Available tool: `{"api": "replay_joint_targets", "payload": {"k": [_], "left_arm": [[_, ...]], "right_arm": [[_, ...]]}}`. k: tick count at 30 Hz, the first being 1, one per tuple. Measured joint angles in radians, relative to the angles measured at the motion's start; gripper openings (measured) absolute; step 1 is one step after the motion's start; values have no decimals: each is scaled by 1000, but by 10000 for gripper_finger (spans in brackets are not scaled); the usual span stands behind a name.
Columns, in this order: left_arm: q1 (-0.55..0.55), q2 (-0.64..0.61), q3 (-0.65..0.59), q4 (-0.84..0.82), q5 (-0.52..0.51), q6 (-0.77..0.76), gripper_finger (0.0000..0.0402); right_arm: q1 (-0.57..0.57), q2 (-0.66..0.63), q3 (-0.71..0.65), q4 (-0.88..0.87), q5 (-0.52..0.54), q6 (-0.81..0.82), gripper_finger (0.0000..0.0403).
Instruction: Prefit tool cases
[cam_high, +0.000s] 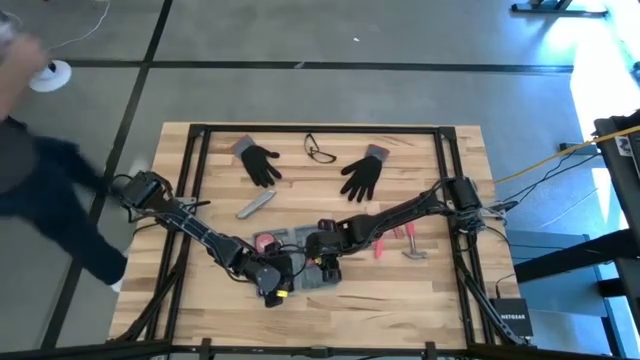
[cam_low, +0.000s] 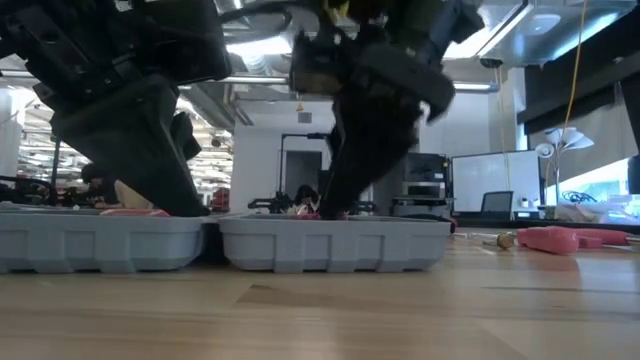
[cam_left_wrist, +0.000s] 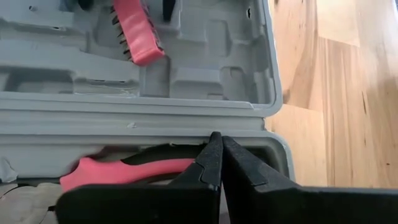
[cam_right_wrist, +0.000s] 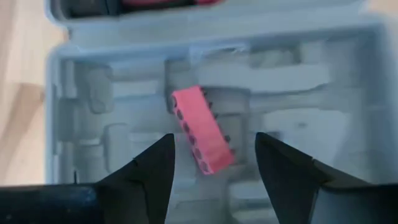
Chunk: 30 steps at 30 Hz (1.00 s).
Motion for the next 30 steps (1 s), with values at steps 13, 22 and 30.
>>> {"api": "replay_joint_targets", "payload": {"k": [13, 22, 30], "left_arm": [[0, -1, 0, -2, -4, -74, 0], [-25, -1, 1, -8, -8, -176, 0], [-103, -30, 6, -198, -76, -376, 0]], "right_arm": [[0, 12, 0, 14, -54, 20, 97], [0, 12, 64, -59, -38, 50, 29], [-16, 8, 211, -282, -10, 6, 15]]}}
